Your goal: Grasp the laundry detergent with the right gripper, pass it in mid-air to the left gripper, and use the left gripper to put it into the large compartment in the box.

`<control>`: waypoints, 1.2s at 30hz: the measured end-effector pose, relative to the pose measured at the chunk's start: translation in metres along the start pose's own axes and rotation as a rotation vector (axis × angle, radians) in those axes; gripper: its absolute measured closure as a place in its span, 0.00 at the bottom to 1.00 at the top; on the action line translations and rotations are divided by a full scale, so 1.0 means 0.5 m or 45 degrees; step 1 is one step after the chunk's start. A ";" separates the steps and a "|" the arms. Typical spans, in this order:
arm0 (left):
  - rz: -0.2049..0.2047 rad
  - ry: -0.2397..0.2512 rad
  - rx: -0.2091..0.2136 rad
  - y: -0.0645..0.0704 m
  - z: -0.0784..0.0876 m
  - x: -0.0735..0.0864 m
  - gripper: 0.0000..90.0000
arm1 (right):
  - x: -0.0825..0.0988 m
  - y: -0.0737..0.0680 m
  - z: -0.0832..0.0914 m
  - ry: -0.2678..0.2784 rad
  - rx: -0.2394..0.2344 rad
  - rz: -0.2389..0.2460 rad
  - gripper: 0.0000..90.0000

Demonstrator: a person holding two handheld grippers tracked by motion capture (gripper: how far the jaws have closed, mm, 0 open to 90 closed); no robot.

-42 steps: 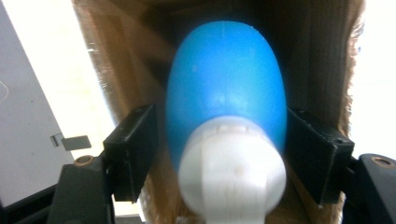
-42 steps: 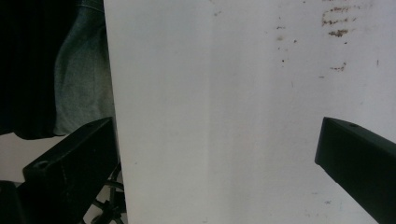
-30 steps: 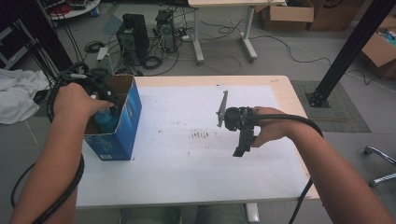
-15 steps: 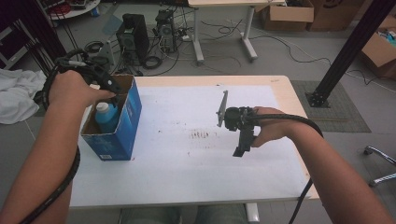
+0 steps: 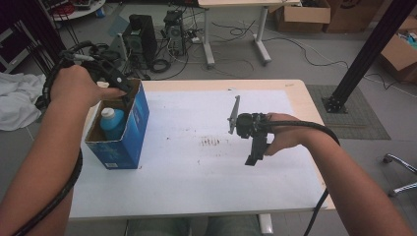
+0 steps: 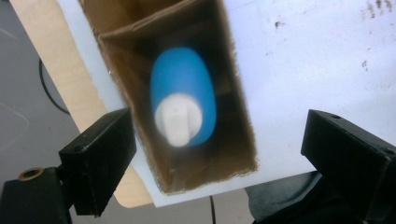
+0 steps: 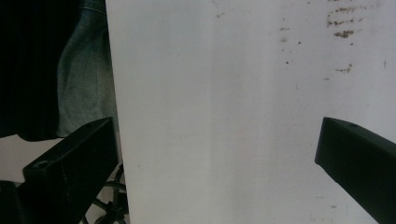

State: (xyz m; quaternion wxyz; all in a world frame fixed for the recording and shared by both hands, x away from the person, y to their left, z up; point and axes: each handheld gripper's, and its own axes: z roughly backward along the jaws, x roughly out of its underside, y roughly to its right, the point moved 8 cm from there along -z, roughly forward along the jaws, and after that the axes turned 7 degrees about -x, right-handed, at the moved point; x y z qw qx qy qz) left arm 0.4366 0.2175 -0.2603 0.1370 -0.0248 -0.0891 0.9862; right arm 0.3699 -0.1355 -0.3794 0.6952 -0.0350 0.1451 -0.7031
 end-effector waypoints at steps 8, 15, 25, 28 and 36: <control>-0.104 0.026 0.031 0.033 0.019 -0.010 0.02 | 0.002 0.000 0.001 0.002 -0.004 -0.006 0.00; -0.292 0.051 0.105 0.086 0.035 -0.017 0.00 | 0.005 0.000 0.002 -0.004 -0.004 -0.014 0.00; -0.709 0.130 0.164 0.202 0.049 -0.006 0.00 | 0.008 0.002 0.013 -0.008 0.000 -0.025 0.00; -0.837 0.132 0.161 0.234 0.045 0.004 0.00 | 0.010 0.002 0.011 -0.015 -0.006 -0.032 0.00; -1.110 0.077 0.214 0.296 0.022 0.031 0.00 | 0.015 0.007 0.014 -0.019 -0.007 -0.042 0.00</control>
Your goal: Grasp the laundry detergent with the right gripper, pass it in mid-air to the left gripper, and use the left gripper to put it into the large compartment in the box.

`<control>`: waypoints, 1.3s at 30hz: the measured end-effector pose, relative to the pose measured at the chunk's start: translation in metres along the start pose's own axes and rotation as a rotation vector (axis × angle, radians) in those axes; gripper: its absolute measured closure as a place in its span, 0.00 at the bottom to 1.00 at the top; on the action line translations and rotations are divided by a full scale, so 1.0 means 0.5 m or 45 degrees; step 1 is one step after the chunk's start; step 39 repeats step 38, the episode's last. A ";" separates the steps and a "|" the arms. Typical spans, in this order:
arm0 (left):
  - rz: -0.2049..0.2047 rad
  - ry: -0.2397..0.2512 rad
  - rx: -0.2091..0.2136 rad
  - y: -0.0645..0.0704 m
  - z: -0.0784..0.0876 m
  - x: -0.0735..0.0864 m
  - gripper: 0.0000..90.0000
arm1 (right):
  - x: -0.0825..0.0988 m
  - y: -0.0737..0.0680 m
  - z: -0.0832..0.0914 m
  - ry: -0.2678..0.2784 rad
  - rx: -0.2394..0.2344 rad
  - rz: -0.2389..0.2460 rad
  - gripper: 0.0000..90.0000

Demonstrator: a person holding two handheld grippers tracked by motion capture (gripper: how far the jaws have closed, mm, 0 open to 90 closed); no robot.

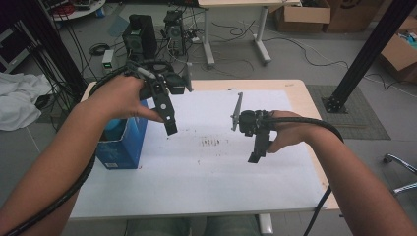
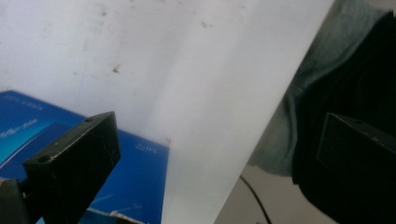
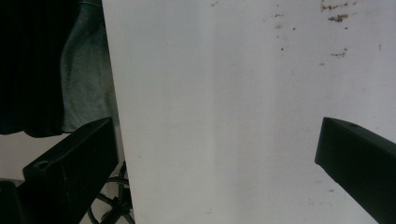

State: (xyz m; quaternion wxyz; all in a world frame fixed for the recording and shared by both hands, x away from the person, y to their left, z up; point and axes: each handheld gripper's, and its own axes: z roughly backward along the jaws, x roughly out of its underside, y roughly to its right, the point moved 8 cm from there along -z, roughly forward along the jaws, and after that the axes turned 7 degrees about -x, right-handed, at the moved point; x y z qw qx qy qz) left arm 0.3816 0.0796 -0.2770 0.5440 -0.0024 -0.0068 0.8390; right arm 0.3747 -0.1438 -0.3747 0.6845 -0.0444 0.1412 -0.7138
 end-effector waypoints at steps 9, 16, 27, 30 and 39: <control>-0.188 -0.004 0.000 0.028 -0.004 -0.005 0.00 | 0.008 0.002 0.001 -0.011 0.003 -0.016 0.00; -0.270 -0.018 0.032 0.043 -0.008 -0.004 0.00 | 0.015 0.004 0.005 -0.008 0.012 -0.022 0.00; -0.313 -0.014 0.056 0.050 -0.015 -0.002 0.00 | 0.018 0.004 0.004 -0.011 0.010 -0.029 0.00; -0.313 -0.016 0.057 0.049 -0.016 0.002 0.00 | 0.017 0.005 0.005 -0.006 0.010 -0.028 0.00; -0.320 -0.012 0.062 0.048 -0.021 0.008 0.00 | 0.013 0.007 0.003 -0.011 0.008 -0.029 0.00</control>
